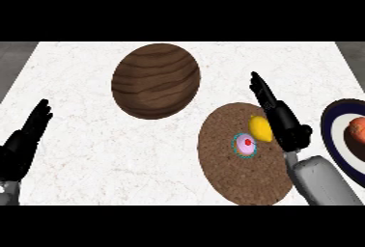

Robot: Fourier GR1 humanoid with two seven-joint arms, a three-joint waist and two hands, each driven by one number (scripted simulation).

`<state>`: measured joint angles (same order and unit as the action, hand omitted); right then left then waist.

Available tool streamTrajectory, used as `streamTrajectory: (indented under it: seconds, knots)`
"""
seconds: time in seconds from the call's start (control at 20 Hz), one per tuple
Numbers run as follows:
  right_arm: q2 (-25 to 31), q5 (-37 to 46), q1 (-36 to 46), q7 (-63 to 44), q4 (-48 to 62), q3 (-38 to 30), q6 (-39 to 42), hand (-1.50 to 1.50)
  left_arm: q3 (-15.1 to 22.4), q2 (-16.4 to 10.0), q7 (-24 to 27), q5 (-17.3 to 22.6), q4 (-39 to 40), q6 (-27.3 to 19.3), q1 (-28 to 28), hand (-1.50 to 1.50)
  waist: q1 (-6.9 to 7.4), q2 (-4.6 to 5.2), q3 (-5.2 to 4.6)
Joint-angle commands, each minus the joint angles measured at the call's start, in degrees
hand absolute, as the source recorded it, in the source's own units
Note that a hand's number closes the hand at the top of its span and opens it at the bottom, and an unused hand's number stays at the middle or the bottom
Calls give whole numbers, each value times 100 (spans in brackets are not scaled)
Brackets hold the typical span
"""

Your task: Pick the lemon from the placemat and place it in the bowl

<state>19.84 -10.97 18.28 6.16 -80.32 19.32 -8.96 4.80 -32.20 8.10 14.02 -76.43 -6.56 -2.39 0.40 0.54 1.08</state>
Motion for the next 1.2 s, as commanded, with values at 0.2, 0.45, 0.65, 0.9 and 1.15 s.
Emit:
streamTrajectory:
  seconds: [0.2, 0.45, 0.65, 0.9, 1.15]
  knots:
    - [-624, -865, 366, 161, -744, 1523, 2453, -150, -368, 278, 171, 305, -559, -227, -800, 0, 291, -59, -96]
    - [189, 1154, -406, 2023, -1050, 1251, 1045, -150, -677, 374, -155, 646, -754, -345, -844, 0, -113, -83, -97]
    - [623, 1567, -835, 2663, -1446, 1365, 1283, -150, -620, 621, -108, 407, -222, -460, -1264, 0, -140, -54, -107]
    - [1917, 1899, -1008, 2009, -2818, 775, 1458, -150, -795, 374, -504, 594, -794, -358, -1015, 0, -183, -104, -113]
    - [2705, 1730, -557, 797, -3174, -147, 1937, -150, -700, 569, -247, 415, -740, -399, -907, 0, -120, -80, -119]
